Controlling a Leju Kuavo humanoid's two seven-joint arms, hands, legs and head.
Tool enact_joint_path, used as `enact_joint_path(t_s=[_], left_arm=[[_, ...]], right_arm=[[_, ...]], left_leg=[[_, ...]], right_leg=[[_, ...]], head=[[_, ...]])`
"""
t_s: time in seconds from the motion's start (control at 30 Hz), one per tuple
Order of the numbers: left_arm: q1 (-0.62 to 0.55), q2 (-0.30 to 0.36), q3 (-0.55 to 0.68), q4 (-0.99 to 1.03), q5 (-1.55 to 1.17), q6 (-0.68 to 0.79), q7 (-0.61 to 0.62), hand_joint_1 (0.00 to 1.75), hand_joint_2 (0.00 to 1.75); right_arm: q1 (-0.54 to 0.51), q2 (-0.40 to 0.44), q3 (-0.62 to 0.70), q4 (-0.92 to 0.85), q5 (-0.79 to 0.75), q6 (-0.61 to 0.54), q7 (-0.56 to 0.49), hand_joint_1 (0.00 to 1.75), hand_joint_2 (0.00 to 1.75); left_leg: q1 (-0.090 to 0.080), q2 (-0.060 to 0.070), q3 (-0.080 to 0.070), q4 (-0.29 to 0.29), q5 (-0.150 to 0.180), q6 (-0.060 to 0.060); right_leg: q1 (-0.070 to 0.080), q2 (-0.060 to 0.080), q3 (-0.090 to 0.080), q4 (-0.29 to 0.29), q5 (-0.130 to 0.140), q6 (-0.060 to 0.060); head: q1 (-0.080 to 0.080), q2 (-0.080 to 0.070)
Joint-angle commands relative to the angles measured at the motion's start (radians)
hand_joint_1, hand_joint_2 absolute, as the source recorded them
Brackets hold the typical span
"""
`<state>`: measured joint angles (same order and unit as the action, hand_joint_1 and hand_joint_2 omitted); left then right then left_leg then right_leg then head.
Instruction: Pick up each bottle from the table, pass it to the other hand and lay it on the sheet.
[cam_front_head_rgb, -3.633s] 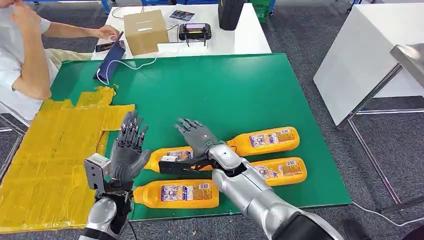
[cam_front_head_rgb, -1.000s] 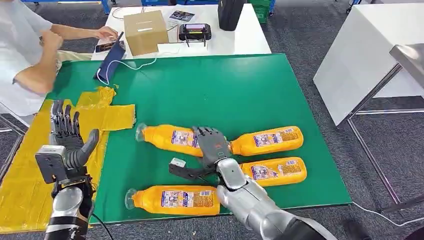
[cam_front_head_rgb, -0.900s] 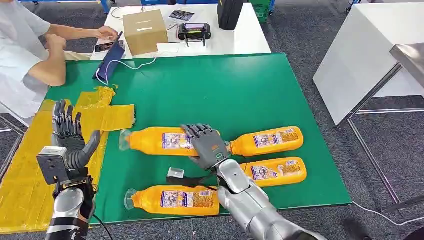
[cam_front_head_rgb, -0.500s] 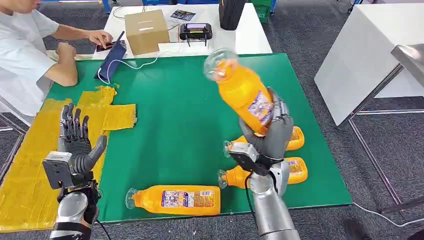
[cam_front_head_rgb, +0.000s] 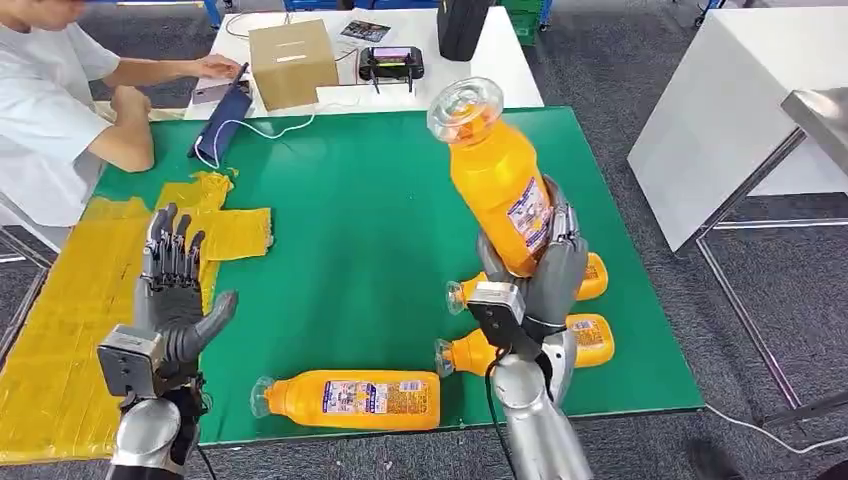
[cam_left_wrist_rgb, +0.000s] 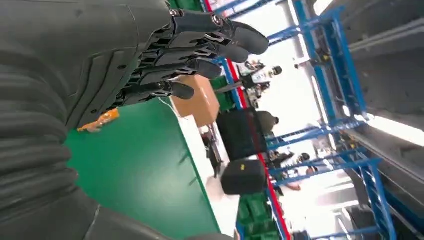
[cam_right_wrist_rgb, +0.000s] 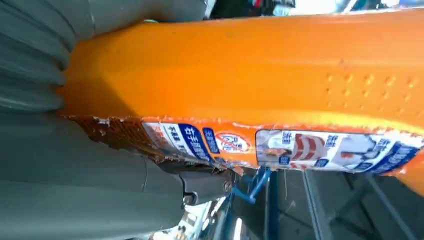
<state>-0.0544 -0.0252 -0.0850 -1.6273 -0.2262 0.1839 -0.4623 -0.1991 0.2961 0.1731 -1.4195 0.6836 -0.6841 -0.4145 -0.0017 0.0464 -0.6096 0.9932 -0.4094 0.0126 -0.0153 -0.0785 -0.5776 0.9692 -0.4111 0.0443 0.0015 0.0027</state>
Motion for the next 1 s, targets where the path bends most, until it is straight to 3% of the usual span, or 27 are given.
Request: enact_joint_path(t_s=[0.03, 0.1, 0.17, 0.33, 0.57, 1.0], left_arm=[[-0.016, 0.04, -0.076, -0.039, 0.019, -0.069, -0.005, 0.0, 1.75], [-0.029, 0.04, -0.09, -0.043, 0.016, -0.08, -0.008, 0.0, 1.75], [-0.047, 0.04, -0.107, -0.041, 0.021, -0.106, -0.007, 0.0, 1.75], [-0.048, 0.039, -0.108, -0.041, 0.021, -0.106, -0.007, 0.0, 1.75], [-0.093, 0.028, -0.117, 0.012, 0.057, -0.146, 0.004, 0.0, 1.75], [-0.104, 0.023, -0.127, 0.037, 0.069, -0.154, 0.006, 0.0, 1.75]], right_arm=[[-0.131, -0.173, 0.277, 0.144, -0.052, 0.268, 0.122, 1.62, 1.75], [-0.158, -0.178, 0.345, 0.187, -0.022, 0.323, 0.124, 1.71, 1.75], [-0.181, -0.172, 0.414, 0.23, 0.038, 0.342, 0.134, 1.69, 1.75], [-0.181, -0.17, 0.418, 0.231, 0.042, 0.34, 0.135, 1.69, 1.75], [-0.24, -0.132, 0.57, 0.316, 0.213, 0.328, 0.175, 1.73, 1.75], [-0.278, -0.117, 0.627, 0.359, 0.228, 0.308, 0.21, 1.71, 1.75]], left_leg=[[0.001, -0.001, 0.002, 0.0, -0.001, -0.001], [0.002, 0.0, 0.004, 0.0, -0.002, -0.001], [0.002, 0.0, 0.004, 0.0, -0.002, -0.001], [0.002, -0.002, 0.002, 0.0, 0.0, -0.001], [0.002, -0.001, 0.003, 0.0, 0.0, -0.002], [0.001, -0.002, 0.002, 0.0, 0.0, -0.001]], right_leg=[[0.0, 0.006, 0.002, -0.001, 0.0, -0.001], [0.001, 0.008, 0.003, -0.001, -0.001, -0.002], [0.001, 0.009, 0.004, 0.0, -0.001, -0.002], [0.001, 0.004, 0.002, -0.001, -0.001, -0.001], [0.001, 0.006, 0.002, 0.0, 0.0, -0.002], [0.001, 0.004, 0.002, 0.0, -0.001, -0.001]], head=[[0.0, 0.0], [0.0, 0.0], [0.0, 0.0], [0.0, 0.0], [0.0, 0.0], [0.0, 0.0]])
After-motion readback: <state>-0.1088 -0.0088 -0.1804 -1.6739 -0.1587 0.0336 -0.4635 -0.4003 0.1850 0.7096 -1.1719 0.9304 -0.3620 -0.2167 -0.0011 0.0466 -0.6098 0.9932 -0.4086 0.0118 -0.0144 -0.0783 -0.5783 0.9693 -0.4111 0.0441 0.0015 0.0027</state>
